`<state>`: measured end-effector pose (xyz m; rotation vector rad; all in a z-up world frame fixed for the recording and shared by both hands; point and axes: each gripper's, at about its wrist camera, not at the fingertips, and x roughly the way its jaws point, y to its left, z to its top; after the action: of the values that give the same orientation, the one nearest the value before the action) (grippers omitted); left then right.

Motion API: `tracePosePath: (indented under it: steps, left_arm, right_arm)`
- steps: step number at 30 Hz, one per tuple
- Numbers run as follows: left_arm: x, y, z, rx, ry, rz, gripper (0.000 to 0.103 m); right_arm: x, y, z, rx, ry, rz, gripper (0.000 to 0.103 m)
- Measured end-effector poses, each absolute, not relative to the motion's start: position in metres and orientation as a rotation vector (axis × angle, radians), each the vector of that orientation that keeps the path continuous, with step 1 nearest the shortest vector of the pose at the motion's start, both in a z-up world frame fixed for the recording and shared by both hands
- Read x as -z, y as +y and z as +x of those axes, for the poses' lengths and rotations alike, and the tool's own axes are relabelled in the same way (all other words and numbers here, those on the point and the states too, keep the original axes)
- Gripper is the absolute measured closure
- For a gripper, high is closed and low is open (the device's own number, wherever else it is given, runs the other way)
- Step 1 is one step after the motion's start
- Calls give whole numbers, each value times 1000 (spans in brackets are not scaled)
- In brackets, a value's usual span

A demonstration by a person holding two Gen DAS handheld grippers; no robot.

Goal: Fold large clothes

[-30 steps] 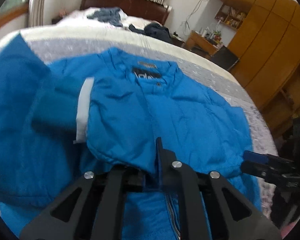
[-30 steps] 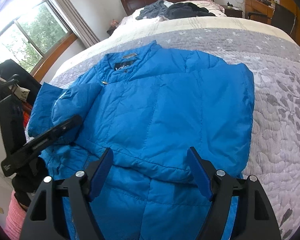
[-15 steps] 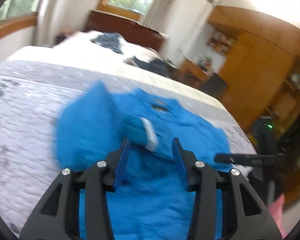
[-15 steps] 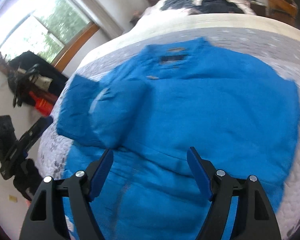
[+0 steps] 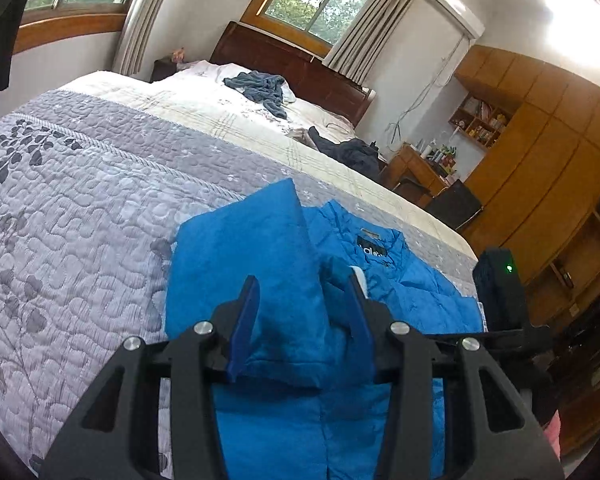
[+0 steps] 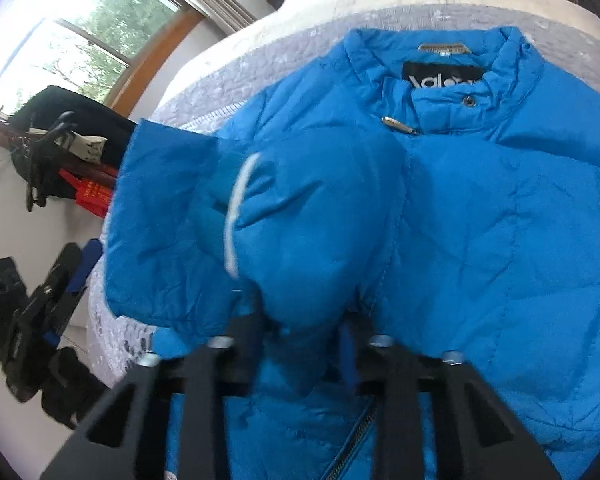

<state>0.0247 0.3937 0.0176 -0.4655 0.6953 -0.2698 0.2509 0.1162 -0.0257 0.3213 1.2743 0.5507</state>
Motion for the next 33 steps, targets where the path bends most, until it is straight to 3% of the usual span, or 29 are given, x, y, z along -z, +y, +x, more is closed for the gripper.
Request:
tracePosePath:
  steps: [9,18,22,28,33]
  left_arm:
    - [-14,358,43,321,746,-394,59]
    - [37,330,77,322,900,-375,60]
    - [46,333,79,330,904,-384,60]
    - [35,332,69,289,905,-348,53]
    - [30,328,65,242,904,-294,49]
  right_arm:
    - [-19,39,227,-465,1142,344,84]
    - [26,11,235,-393,1228,401,81]
    - [31,12,235,-392,1235,386,74]
    - [-16,30,217,-265,1107,159,52]
    - [-28,76,216,-293,1100,17,45]
